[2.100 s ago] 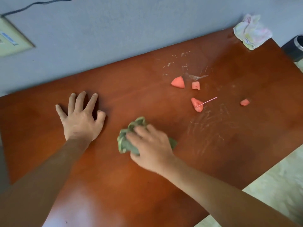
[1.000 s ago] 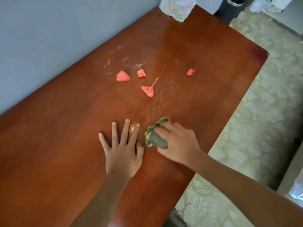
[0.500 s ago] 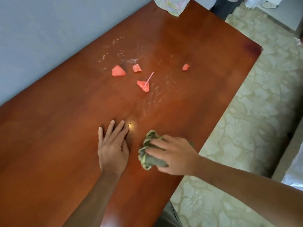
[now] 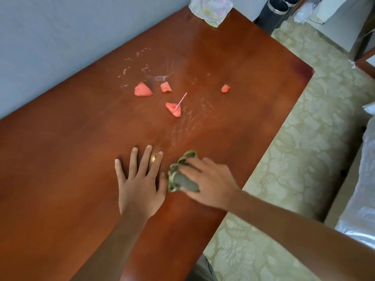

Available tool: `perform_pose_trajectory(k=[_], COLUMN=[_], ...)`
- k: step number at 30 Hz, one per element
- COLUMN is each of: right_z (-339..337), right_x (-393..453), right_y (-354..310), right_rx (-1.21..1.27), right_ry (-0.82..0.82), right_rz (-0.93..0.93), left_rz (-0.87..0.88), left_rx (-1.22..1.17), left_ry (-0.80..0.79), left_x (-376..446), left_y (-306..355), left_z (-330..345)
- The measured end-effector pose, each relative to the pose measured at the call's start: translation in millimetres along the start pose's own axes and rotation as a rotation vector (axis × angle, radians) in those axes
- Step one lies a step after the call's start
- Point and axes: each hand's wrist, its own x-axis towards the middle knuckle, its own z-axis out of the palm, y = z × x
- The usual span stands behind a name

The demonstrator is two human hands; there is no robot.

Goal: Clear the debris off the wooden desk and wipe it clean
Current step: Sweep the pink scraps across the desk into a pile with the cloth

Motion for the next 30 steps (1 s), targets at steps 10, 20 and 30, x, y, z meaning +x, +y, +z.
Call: perform_pose_trajectory(k=[10,20,30], right_z=[-27.5,-26.6,-1.5], right_x=[63.8,78.7,53.3], right_y=[79.0,69.4,6.1], right_rx=[0.009,-0.003,-0.051], right_ry=[0.101,0.090,0.047], right_rz=[0.633,0.644,0.057], left_rz=[-0.005,0.000,0.013], left_rx=[-0.029,-0.042,-0.196], left_ry=[0.060,0.072,0.213], left_x=[1.2,1.0,-1.4], left_y=[2.2,2.8,-4.8], left_z=[-2.6,-3.4,2.3])
